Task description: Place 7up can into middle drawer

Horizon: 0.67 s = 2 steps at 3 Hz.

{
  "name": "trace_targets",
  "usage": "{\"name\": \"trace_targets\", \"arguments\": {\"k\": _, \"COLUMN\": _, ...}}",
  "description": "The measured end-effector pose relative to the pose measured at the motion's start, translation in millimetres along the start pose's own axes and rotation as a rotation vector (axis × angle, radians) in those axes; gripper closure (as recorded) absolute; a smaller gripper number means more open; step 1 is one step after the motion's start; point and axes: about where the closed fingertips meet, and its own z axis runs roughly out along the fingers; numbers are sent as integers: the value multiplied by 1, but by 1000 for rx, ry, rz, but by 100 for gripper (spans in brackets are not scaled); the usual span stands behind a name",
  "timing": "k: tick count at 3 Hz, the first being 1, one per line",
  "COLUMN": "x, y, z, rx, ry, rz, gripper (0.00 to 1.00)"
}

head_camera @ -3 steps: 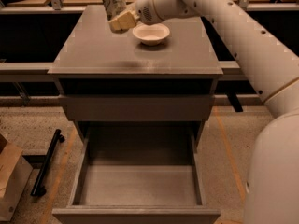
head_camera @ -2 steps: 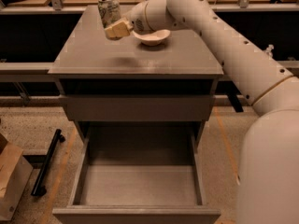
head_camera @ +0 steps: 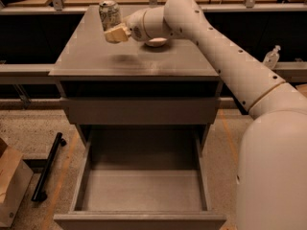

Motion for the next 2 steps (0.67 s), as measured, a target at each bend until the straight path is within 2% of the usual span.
{"name": "trace_targets", "arguments": {"k": 1, "x": 1, "y": 2, "z": 3, "rx": -4, "ry": 1, "rz": 0, "gripper": 0}}
{"name": "trace_targets", "arguments": {"k": 2, "x": 1, "y": 2, "z": 3, "rx": -4, "ry": 1, "rz": 0, "gripper": 0}}
